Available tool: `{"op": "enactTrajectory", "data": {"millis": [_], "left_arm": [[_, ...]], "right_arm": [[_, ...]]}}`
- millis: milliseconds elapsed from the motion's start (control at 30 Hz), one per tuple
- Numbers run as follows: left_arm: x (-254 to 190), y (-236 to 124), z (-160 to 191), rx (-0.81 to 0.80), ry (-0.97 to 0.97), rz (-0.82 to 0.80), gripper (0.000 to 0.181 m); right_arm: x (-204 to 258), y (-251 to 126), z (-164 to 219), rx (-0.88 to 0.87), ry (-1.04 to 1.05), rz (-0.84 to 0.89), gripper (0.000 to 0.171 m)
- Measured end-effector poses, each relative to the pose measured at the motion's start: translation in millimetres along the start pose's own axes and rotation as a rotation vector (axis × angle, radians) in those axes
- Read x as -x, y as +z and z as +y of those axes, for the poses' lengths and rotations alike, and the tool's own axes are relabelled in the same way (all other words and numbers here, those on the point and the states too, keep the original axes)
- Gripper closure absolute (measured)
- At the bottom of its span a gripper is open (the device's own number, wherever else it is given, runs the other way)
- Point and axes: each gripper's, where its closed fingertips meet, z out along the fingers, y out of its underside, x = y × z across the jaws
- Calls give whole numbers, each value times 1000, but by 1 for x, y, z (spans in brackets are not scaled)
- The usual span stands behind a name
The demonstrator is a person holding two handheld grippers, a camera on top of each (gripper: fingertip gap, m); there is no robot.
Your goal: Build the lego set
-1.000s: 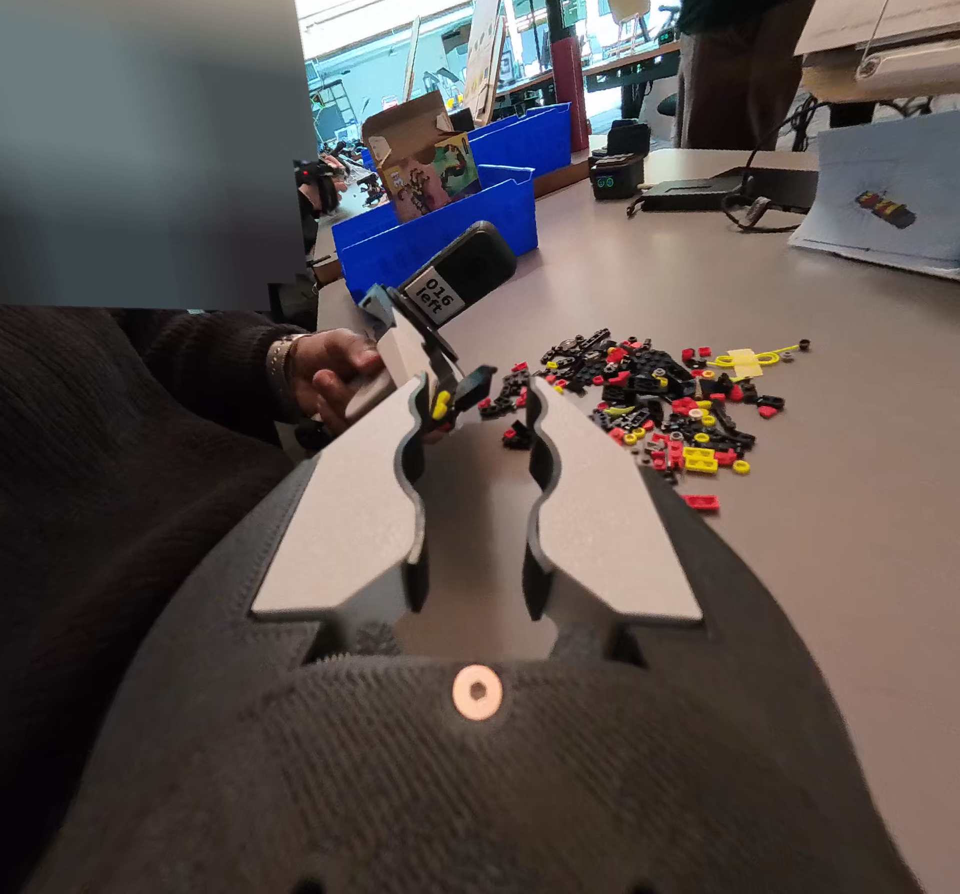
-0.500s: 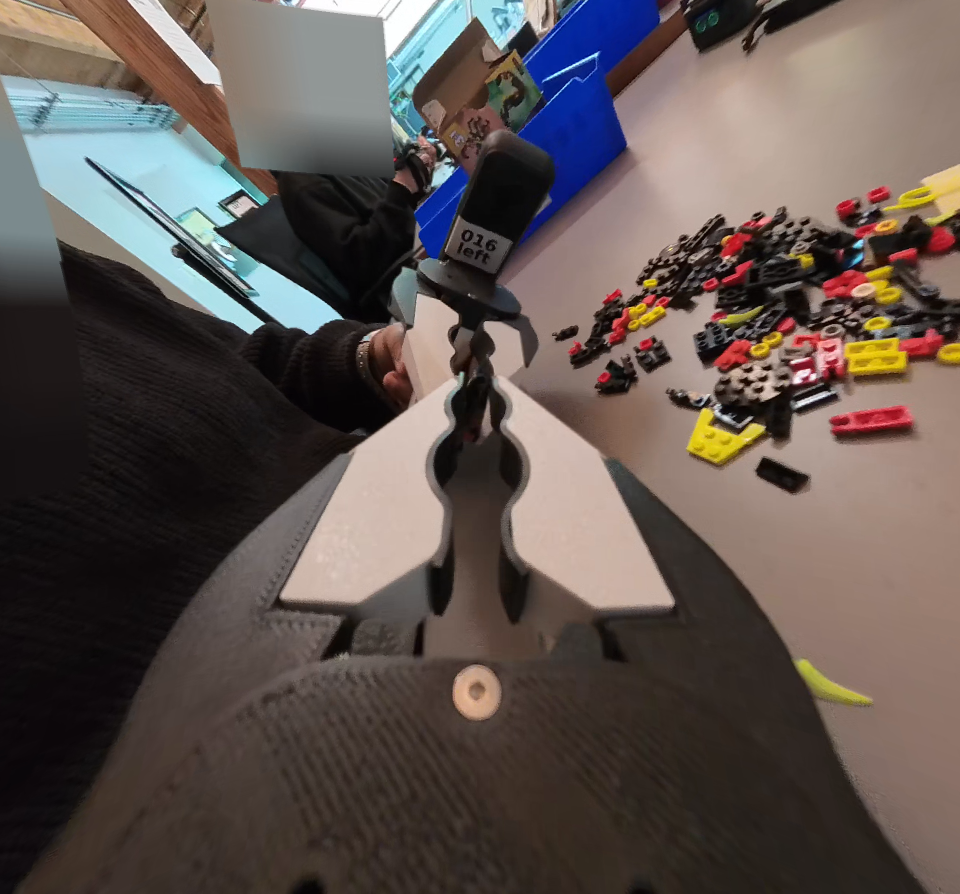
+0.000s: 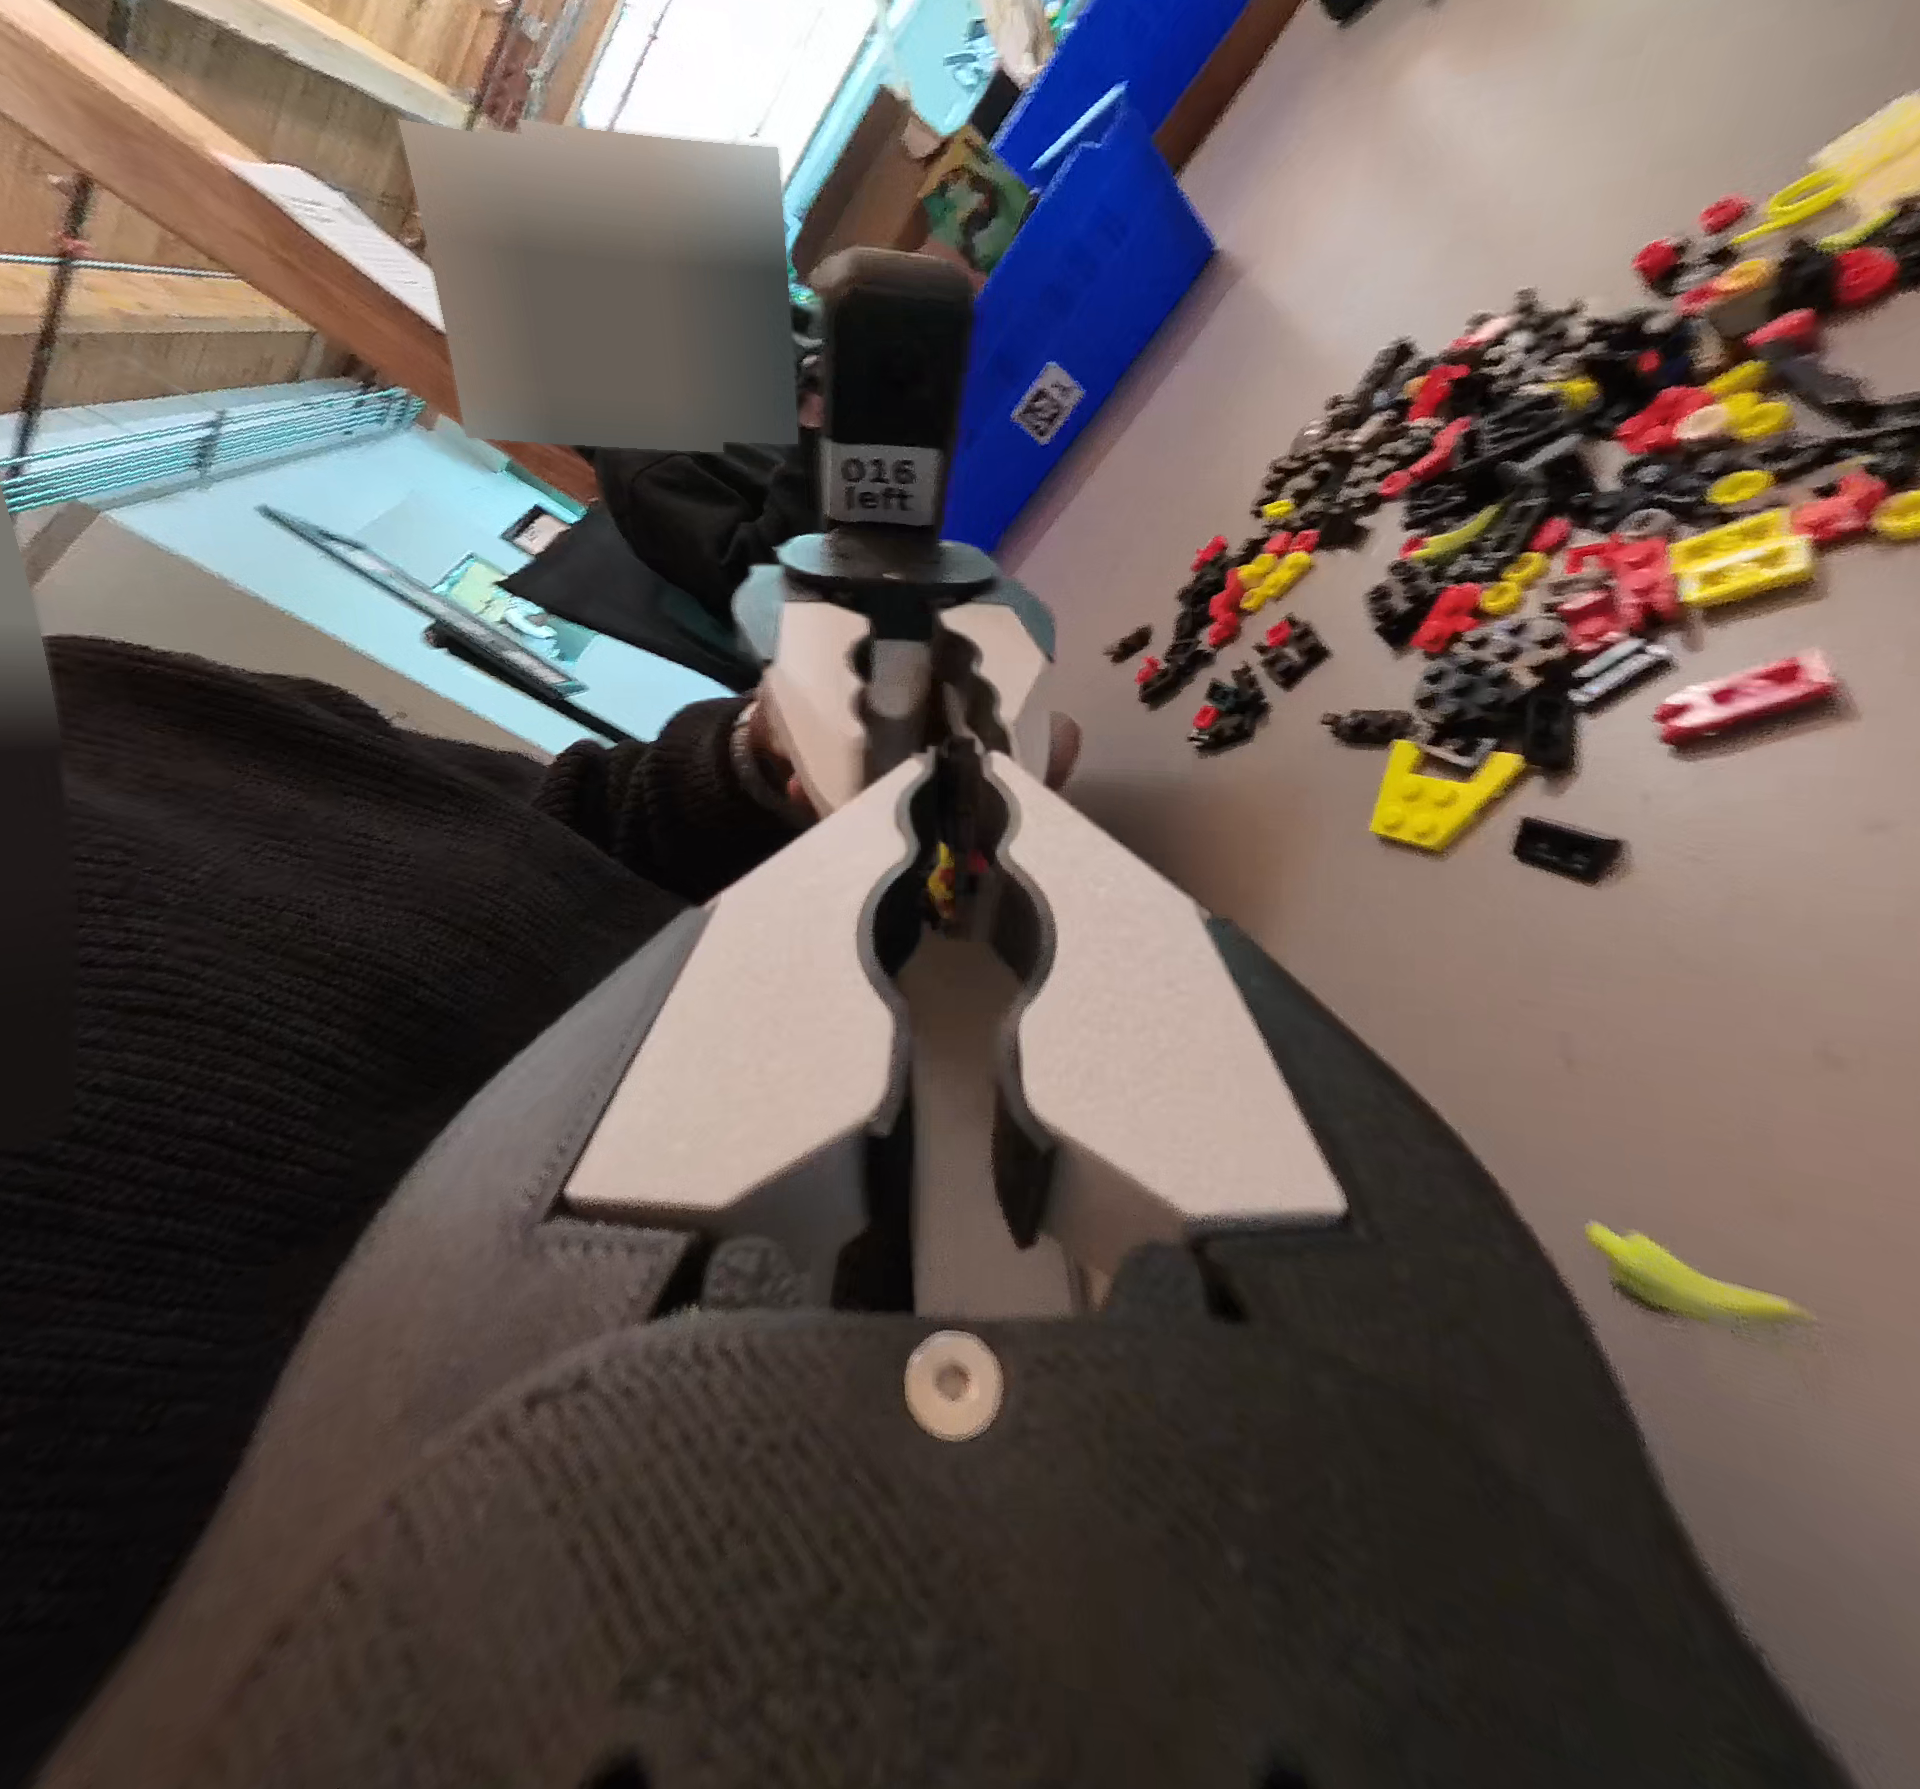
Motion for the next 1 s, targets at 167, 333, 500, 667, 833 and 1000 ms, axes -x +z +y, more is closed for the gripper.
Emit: {"op": "enactTrajectory", "data": {"millis": [167, 333, 500, 667, 833, 1000], "left_arm": [[28, -26, -22, -63, 80, -192, 135], [31, -34, -29, -90, 116, -231, 137], [31, -27, -23, -42, 179, -262, 137], [28, -24, -21, -26, 221, -266, 140], [26, -20, -19, -15, 238, -257, 141], [27, -15, -11, 33, 276, -277, 141]], "right_arm": [[-36, -5, 8, 21, 37, 227, 167], [-62, -11, 11, -21, 104, 402, 165], [-69, -14, 28, -29, 174, 483, 153], [-60, -17, 38, -15, 147, 485, 128], [-60, -33, 26, -51, 79, 525, 118], [-56, -45, 10, -105, 21, 522, 119]]}}
